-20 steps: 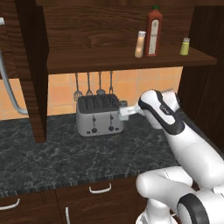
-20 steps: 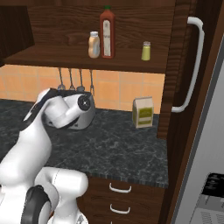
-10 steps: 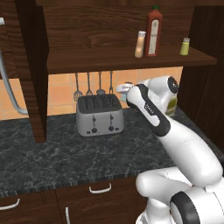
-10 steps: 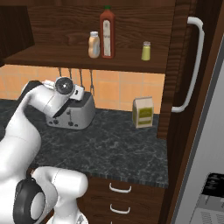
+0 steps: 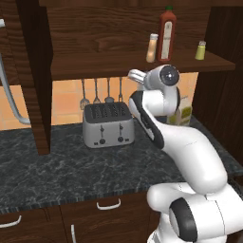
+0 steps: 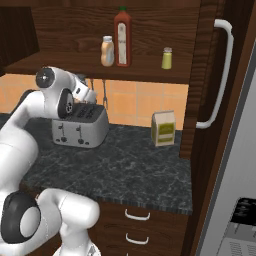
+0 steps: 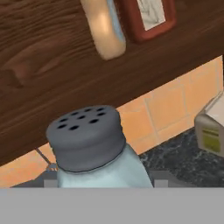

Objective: Put the shaker and condiment bottle from the counter next to their counterparts in the cabinet.

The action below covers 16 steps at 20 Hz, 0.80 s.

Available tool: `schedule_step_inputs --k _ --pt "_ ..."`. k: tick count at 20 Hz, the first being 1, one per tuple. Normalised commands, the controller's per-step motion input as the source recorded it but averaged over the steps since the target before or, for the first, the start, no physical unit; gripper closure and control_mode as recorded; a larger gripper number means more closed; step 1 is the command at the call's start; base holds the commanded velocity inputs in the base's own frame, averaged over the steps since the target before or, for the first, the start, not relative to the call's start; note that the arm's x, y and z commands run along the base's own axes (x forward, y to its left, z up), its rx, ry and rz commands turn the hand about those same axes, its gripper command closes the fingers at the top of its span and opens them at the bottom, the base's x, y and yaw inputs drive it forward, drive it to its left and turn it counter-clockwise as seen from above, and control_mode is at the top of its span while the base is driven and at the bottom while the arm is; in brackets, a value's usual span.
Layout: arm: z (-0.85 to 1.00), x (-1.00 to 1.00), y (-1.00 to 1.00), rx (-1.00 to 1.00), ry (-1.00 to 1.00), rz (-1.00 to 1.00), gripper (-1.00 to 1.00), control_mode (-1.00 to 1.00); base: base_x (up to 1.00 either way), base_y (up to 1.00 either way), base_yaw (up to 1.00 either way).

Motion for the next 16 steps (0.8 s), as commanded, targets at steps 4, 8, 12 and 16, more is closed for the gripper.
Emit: schedule_step_inputs --k 4,8,12,16 --pt "0.61 0.08 -0.46 0.01 0.01 -0.39 1.0 -1.0 0.0 0.0 0.0" --pt "0.61 0.0 -0.44 0.0 0.0 -0.29 1.0 -1.0 0.0 0.0 0.0" --pt "0.45 0.03 -0.54 0.0 0.07 -0.21 1.0 -1.0 0.0 0.0 0.0" --pt "0.14 0.0 -0.5 0.01 0.06 -0.04 1.0 -1.0 0.0 0.0 0.0"
